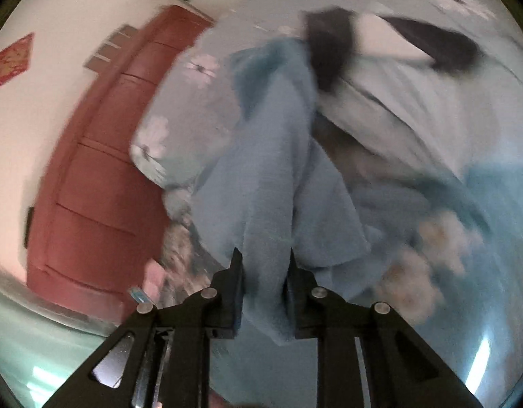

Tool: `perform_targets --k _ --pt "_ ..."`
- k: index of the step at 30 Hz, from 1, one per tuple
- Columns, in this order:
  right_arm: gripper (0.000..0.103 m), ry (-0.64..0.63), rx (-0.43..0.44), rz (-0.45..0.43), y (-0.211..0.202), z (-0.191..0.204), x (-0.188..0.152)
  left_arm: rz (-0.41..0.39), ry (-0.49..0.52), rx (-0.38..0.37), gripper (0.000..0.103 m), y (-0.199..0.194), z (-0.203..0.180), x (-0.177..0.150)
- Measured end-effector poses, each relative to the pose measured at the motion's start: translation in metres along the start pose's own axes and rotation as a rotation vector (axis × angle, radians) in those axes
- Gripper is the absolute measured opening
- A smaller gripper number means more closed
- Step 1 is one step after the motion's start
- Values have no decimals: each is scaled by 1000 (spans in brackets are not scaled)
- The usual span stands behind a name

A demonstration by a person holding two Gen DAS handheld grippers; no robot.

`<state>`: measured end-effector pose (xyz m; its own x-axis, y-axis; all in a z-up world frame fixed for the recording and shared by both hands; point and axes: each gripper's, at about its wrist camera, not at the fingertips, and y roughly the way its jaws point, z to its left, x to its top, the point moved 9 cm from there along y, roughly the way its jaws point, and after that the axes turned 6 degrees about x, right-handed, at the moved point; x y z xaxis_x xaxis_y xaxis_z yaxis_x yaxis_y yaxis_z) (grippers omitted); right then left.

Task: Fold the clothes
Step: 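Grasp the light blue sweatpants from the pile with the right gripper, then pull the sweatpants onto the bed cover and lay them down with the right gripper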

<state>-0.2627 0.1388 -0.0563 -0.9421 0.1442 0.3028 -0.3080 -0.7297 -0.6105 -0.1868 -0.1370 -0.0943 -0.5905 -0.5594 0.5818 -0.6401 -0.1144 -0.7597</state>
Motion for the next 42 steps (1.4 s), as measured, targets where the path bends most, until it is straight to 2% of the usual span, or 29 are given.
perform_targets --k 3,6,10,13,19,23,27,31,33,36,39,42 --pt "21 47 -117 68 -17 -42 -58 32 11 -40 103 -18 -2 -3" --pt "21 143 -160 93 -37 -78 -107 67 28 -81 103 -35 -7 -7" --pt "21 211 -139 87 -64 -94 -159 96 78 -118 103 -54 -22 -17" --pt "22 200 -162 83 -80 -97 -179 126 122 -136 103 -61 -34 -28" --pt "26 163 -277 122 -94 -111 -193 186 202 -155 103 -58 -59 -53" --pt "27 81 -376 146 -98 -114 -191 220 221 -157 103 -46 -64 -65" --pt "29 51 -475 113 -115 -121 -182 256 230 -157 103 -30 -66 -78" --pt "29 -21 -536 91 -106 -119 -149 291 239 -156 103 -15 -68 -91" --pt "30 -51 -532 87 -88 -114 -130 301 244 -156 103 -10 -68 -95" --pt "45 -97 -511 86 -45 -104 -97 290 258 -140 103 -4 -64 -96" --pt "46 -142 -515 95 4 -96 -64 278 264 -120 103 2 -58 -95" --pt "46 -171 -593 110 37 -103 -42 291 240 -117 103 10 -50 -92"
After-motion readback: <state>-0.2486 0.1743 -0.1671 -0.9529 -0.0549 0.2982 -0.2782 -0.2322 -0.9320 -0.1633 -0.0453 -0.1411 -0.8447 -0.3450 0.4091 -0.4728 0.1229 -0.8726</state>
